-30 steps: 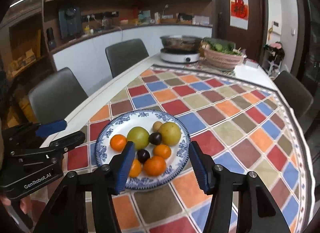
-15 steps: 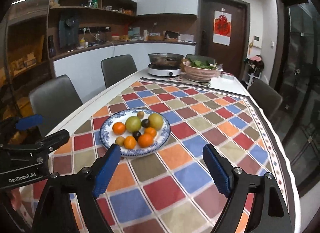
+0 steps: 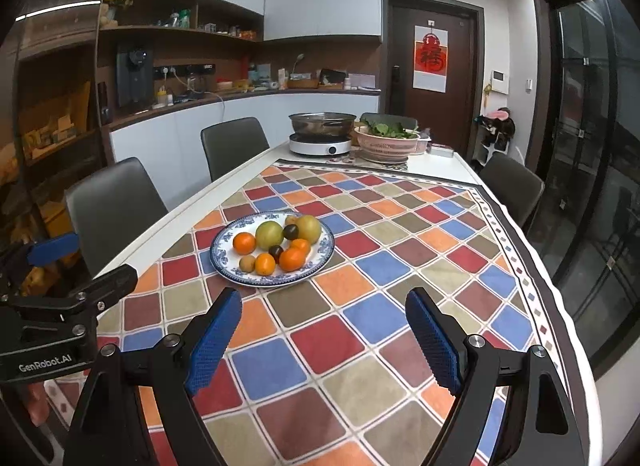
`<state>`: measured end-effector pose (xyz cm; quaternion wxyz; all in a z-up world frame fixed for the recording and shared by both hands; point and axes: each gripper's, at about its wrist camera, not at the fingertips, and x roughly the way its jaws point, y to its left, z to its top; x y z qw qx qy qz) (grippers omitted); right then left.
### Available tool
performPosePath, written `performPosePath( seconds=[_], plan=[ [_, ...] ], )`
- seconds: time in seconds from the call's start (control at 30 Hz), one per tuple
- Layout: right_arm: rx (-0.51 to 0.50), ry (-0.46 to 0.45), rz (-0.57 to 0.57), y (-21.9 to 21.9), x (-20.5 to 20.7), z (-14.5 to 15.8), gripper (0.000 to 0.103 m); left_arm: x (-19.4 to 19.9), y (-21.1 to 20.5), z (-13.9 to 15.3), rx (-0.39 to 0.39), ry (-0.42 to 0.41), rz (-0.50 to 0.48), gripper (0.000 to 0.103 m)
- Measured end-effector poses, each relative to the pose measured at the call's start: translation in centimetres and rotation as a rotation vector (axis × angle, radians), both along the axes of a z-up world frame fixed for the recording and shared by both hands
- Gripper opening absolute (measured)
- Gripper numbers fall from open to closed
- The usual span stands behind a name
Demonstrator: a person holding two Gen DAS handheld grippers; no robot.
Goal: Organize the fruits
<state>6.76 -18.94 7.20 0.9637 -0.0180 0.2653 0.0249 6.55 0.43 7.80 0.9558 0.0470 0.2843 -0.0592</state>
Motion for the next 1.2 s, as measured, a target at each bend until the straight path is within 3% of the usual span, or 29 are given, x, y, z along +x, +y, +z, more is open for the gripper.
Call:
performPosePath(
  seconds=[0.47, 1.2],
  plan=[
    [-0.002, -0.026, -0.006, 0.1, -2.3, 0.2, 0.084, -2.2, 0.0, 0.6, 0.003, -0.033, 0.009, 0.103],
    [-0.003, -0.012, -0.010, -0.1, -3.3, -0.3, 0.084, -3.0, 0.0, 0.5, 0.002, -0.042, 0.035, 0.103]
  ],
)
